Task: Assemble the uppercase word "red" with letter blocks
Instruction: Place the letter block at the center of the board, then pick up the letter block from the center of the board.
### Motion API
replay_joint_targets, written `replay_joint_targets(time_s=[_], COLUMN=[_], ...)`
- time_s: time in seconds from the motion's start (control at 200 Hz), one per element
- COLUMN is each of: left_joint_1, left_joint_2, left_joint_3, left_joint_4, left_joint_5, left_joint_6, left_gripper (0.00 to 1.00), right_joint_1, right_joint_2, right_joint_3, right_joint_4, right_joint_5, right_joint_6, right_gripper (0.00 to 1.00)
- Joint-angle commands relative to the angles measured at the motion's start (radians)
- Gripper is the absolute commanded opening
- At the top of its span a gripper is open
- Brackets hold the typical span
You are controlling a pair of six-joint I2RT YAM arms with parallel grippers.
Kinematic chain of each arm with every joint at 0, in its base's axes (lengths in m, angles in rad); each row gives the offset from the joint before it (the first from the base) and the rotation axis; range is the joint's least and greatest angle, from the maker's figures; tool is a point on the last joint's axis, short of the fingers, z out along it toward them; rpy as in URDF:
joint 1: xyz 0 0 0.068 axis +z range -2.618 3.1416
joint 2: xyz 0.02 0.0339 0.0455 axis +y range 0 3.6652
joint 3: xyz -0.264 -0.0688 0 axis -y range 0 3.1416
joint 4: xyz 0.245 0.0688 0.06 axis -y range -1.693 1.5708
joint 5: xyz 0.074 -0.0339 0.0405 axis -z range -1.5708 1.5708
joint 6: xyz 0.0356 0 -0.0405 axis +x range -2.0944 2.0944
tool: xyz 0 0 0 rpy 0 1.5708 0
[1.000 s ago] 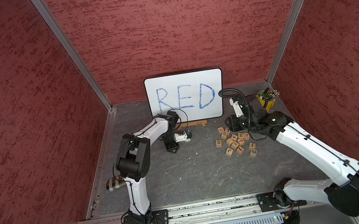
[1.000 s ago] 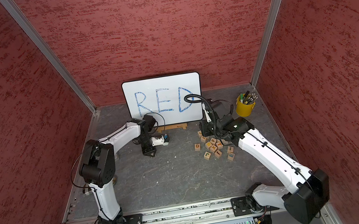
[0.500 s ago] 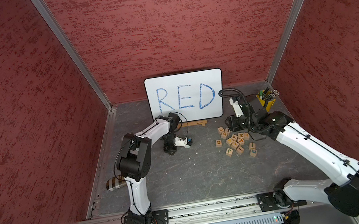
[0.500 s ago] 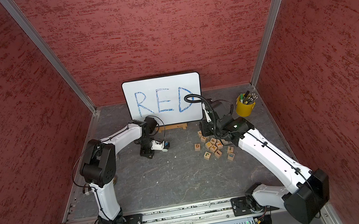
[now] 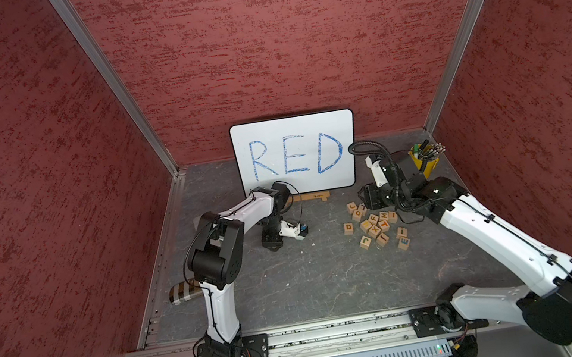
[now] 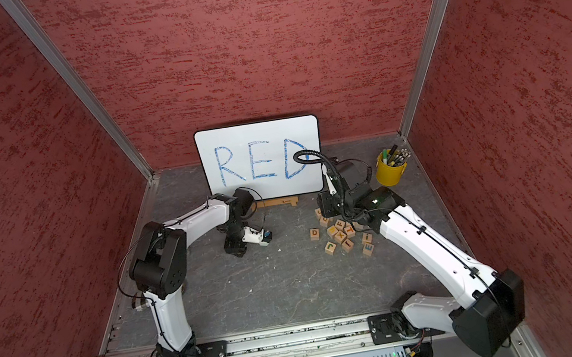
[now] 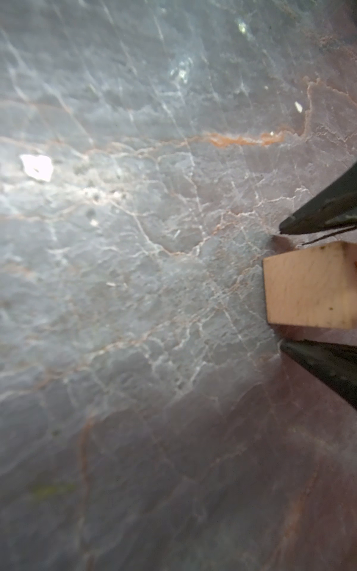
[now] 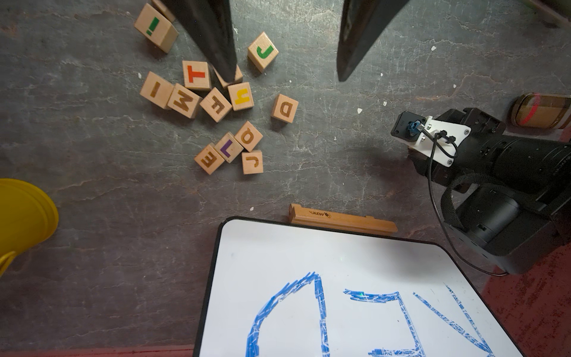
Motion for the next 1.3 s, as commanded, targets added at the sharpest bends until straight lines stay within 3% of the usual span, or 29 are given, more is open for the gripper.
replay_joint_targets(time_s=[0.0,0.195,0.381,0.521,0.752,0.867,1.017,1.213,1.298], left_joint_1=[-0.006,-0.008,0.000,0.028,0.189,0.274,0.329,0.308,0.286], left_joint_2=[0.003,-0.037,-0.100,-0.148,-0.137,-0.113,-0.141,-0.244,-0.291], left_joint_3=[0.038,0.122,0.316,0.416,0.618,0.697,0.684,0.587,0.569], left_joint_4=[-0.039,-0.092,-0.219,-0.211,-0.258,-0.262,-0.246,-0.175,-0.169], left_joint_5=[0.034,0.102,0.294,0.395,0.663,0.741,0.772,0.734,0.719], left_joint_6=[-0.028,-0.115,-0.303,-0.439,-0.681,-0.835,-0.901,-0.919,-0.897], left_gripper=[0.60,0.76,0.88,1.00,1.00,1.00,1.00,1.00,1.00], right_joint_1=[-0.006,-0.007,-0.049,-0.107,-0.129,-0.142,-0.204,-0.242,-0.250], right_joint_2=[-0.008,-0.012,-0.003,0.037,0.143,0.208,0.263,0.368,0.409], right_joint_3=[-0.006,-0.018,-0.042,-0.072,-0.048,-0.050,-0.102,-0.082,-0.058], right_joint_4=[0.019,0.023,0.065,0.128,0.087,0.049,0.145,0.179,0.180], right_joint_5=[0.002,0.032,0.045,-0.038,-0.046,-0.002,-0.090,-0.149,-0.178], right_joint_6=[0.009,0.009,0.058,0.120,0.095,0.104,0.184,0.260,0.283], right_gripper=[0.54,0.55,0.55,0.57,0.53,0.49,0.46,0.44,0.48])
